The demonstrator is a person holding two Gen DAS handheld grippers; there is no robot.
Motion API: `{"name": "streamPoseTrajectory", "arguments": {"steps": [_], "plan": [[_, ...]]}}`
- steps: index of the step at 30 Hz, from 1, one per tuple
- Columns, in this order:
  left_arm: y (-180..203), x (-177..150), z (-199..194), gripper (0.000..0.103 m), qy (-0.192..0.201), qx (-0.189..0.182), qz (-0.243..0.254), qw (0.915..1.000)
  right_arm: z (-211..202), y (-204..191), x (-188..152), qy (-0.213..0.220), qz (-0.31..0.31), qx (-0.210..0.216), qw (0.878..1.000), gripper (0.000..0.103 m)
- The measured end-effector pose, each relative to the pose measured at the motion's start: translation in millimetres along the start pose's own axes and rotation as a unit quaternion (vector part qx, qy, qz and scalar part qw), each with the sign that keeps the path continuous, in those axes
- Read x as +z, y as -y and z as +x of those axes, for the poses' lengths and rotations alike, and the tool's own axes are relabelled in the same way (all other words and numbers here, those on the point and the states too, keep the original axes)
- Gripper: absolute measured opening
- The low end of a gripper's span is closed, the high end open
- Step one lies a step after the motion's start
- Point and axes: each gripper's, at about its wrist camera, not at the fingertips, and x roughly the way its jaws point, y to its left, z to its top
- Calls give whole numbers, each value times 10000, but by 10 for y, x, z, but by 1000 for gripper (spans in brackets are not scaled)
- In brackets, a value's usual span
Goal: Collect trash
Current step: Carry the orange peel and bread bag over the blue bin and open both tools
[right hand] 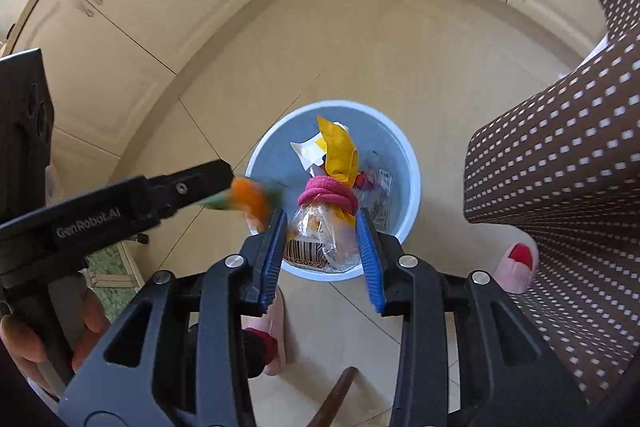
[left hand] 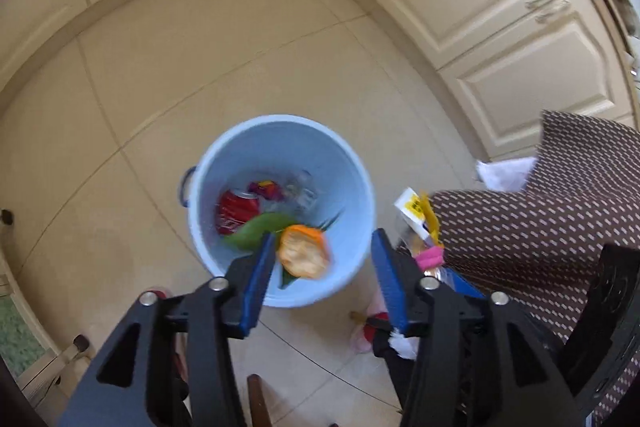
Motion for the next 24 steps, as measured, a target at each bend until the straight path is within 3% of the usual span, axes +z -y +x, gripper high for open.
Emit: {"name": "streamPoseTrajectory", "arguments": {"steps": [3,10,24], "plan": [[-102,46,30,60,3,98,-123,9999,177,24,12,-83,44,34,10000,35],[-258,26,111,60,-290,284,-232,9989,362,-2,-32,-189,88,102,9997,35],[-363,13,54,61,-262,310,-380,9985,438,-96,89,-73,154,130,9998,40]]}}
